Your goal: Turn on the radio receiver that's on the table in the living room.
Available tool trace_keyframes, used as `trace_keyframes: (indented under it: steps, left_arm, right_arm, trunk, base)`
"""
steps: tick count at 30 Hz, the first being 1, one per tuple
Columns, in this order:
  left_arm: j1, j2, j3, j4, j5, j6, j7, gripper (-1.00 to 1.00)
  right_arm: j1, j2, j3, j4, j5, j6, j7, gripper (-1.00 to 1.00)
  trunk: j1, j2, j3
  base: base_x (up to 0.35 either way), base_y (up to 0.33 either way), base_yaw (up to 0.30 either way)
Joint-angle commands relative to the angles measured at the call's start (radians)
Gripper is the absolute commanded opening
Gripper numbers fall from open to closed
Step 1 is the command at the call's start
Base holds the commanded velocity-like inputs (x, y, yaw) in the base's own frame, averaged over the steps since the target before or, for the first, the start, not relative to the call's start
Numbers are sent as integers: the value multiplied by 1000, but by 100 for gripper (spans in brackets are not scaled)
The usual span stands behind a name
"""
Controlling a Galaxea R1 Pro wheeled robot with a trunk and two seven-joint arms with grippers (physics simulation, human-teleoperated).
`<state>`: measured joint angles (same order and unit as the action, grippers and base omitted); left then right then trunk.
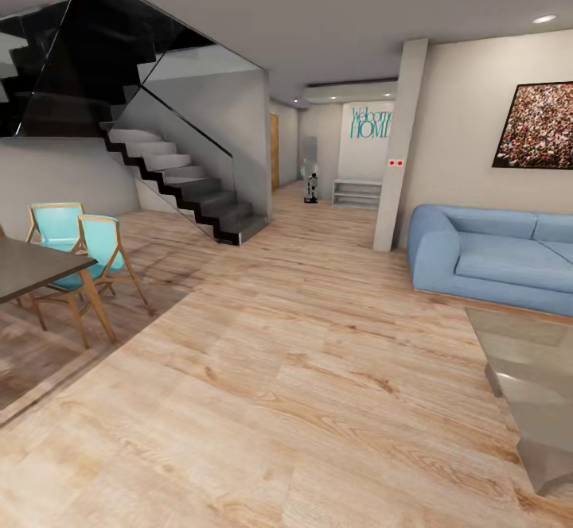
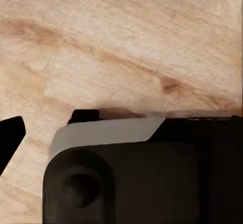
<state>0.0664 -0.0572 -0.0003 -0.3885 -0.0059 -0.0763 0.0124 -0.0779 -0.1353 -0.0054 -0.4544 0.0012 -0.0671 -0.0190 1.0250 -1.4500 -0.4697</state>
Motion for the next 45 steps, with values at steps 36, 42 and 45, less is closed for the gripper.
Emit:
trace_keyframes:
  steps: [36,42,45]
  left_arm:
    - [-113,13,5,-323,-3,332,26,100]
    - [-113,12,4,-321,-3,330,26,100]
    - [-113,10,4,-320,-3,323,25,100]
  right_arm:
    - [-184,-19,7,-26,-9,66,11,100]
    - [-184,-19,7,-26,-9,66,11,100]
    - [-184,-19,7,-26,-9,66,12,100]
  trunk:
    - [0,0,0]
    - [0,0,0]
    - [0,0,0]
  base:
    - [0,0,-20]
    - [0,0,-264]
    - [0,0,-275]
